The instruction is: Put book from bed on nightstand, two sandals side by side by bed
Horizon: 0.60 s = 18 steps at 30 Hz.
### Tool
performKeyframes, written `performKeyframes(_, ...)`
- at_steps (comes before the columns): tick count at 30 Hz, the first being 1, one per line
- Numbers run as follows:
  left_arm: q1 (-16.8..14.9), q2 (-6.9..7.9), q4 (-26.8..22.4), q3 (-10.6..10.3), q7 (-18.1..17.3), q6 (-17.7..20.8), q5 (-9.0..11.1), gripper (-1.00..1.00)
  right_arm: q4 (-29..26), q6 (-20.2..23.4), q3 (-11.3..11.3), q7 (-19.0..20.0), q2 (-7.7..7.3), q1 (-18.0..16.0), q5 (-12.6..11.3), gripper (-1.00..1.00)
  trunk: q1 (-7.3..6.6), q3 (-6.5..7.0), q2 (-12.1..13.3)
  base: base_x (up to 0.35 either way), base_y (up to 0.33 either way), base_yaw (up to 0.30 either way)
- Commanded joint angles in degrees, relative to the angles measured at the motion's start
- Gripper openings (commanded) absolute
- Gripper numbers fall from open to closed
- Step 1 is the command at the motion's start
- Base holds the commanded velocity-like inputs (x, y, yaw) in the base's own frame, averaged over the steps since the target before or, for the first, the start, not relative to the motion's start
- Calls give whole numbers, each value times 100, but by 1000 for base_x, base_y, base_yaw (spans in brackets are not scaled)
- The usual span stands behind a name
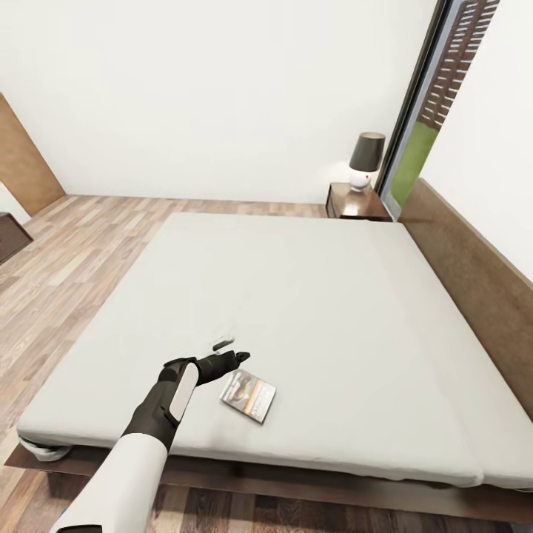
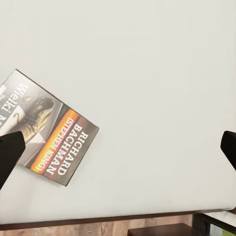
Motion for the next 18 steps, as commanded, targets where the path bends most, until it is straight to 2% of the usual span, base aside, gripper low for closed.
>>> performKeyframes(1,-6,-8,-4,30,-26,39,-3,100,-2,60,-23,21,0,-1,-26,100,2,-17,-9,0,0,63)
performKeyframes(9,-7,-8,-4,30,-28,39,-3,100,2,66,-31,42,-8,1,-32,100,2,-88,-9,0,0,40)
performKeyframes(18,-7,-8,-4,30,-35,39,-3,100,1,60,-29,47,-10,2,-35,100,2,-169,-9,0,0,-70)
